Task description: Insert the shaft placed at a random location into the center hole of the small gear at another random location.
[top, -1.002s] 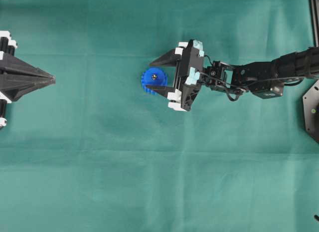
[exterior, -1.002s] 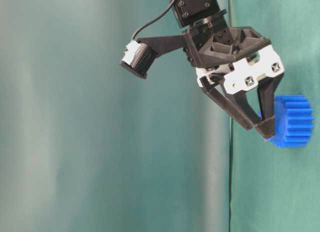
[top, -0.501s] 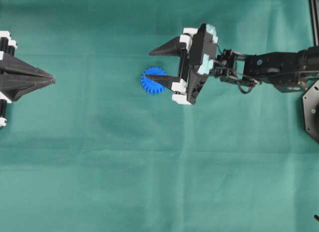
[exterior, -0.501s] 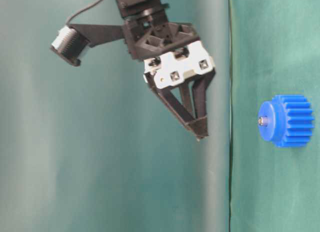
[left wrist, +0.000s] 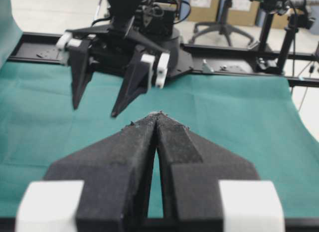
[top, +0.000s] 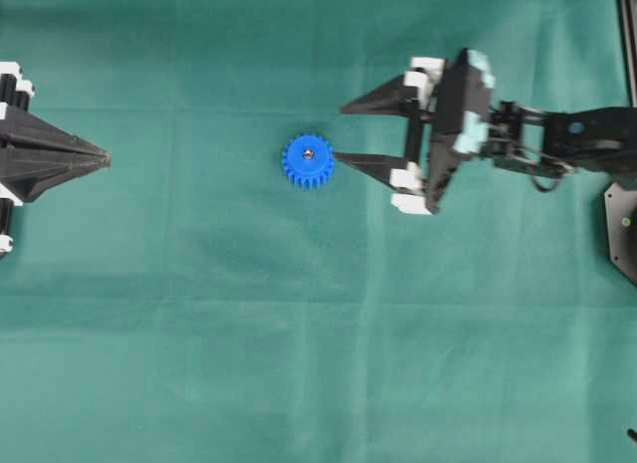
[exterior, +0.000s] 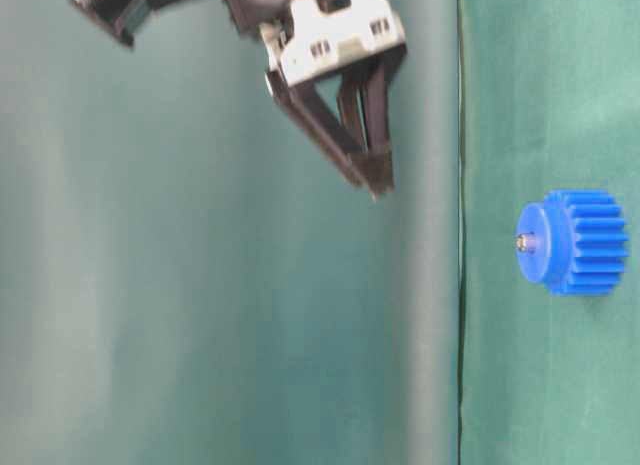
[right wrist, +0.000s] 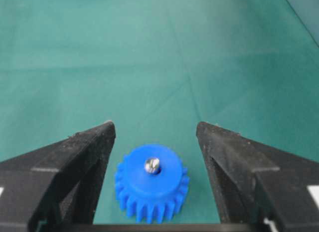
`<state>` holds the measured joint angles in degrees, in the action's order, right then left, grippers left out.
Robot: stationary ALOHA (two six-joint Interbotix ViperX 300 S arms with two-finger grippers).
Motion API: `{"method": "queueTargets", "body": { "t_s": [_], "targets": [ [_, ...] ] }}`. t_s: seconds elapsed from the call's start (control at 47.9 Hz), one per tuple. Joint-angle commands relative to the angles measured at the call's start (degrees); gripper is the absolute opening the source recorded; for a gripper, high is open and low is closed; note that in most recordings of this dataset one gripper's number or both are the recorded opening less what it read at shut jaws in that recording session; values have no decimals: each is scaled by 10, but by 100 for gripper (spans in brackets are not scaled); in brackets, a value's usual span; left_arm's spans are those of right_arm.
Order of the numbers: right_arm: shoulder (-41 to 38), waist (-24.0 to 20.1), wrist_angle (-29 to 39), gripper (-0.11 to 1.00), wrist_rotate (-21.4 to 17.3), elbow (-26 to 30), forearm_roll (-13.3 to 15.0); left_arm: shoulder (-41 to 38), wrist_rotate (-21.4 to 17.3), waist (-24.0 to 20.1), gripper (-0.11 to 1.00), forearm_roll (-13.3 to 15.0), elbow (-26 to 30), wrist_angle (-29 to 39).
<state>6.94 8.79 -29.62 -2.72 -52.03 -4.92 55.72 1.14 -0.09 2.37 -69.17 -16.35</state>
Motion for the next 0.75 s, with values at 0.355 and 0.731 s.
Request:
{"method": "queueTargets", "body": {
  "t_s": [0.355,0.731],
  "targets": [
    [178,-13,40,82,-11,-126,-9,-1,-1,0,-1,1,5,-3],
    [239,-13,91,82,-11,-158,-9,-1,-1,0,-1,1,5,-3]
  ]
}}
